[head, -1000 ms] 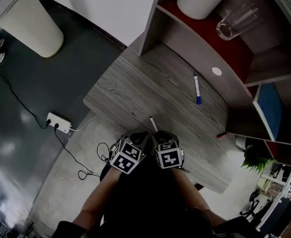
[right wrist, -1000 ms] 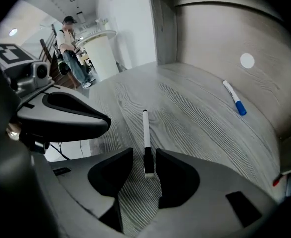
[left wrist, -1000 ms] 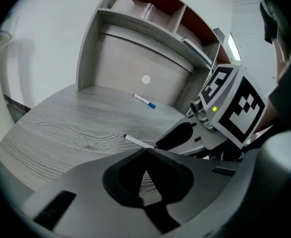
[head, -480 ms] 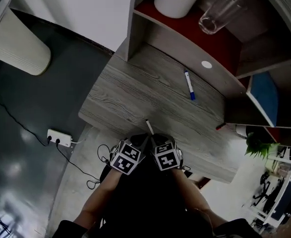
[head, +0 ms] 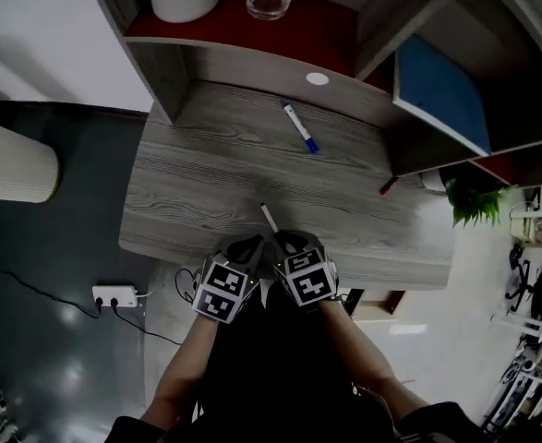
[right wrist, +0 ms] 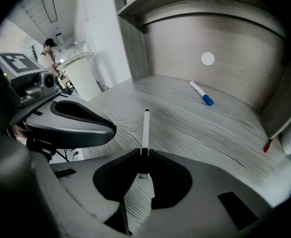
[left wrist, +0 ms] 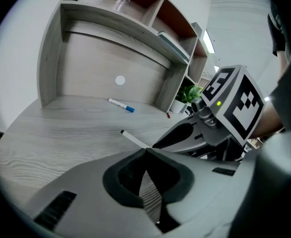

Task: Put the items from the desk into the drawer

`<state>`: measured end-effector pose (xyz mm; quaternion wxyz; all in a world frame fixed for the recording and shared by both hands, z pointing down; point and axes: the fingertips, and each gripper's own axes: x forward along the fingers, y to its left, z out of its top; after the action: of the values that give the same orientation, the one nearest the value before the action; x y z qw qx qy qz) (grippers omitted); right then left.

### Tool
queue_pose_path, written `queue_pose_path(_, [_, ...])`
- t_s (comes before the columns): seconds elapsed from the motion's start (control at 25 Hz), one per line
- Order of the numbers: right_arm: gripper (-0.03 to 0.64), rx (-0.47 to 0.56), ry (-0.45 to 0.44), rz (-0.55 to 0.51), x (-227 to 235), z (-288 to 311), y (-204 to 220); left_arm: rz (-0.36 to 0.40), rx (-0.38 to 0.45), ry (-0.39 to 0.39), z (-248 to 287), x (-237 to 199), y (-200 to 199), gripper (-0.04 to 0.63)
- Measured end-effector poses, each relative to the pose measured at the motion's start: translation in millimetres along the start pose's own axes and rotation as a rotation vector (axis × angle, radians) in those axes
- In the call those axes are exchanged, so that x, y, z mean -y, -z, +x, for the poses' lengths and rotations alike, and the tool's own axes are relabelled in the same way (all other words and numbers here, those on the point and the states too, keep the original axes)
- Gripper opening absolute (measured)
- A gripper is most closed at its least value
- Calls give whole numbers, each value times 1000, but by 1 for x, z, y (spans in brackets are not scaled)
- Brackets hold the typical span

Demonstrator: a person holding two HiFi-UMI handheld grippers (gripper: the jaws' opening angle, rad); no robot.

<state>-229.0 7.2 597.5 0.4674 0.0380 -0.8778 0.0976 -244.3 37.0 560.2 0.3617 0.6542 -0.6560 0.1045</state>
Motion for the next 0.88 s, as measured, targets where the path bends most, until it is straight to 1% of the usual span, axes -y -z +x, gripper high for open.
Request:
queue_pose_path(0.16, [52,39,57,79,28,-30,17,83,-20,57,20,30,-10,23])
queue_pose_path(0.36, [54,81,135,204,67,-72,47,188,-61,171,49,87,-20,23])
queue_pose_path(0.56, [52,114,231,336,106,-112,90,290,-104,297,78,153,-23,23])
queue_pose_path(0.72, [54,145,323,456,130,-142,127,395,-149,403,96,202,-18,23])
queue_pose_path(0.88, [52,167,388,552,147,-167,167,471,-186,478,111,243,-9,23])
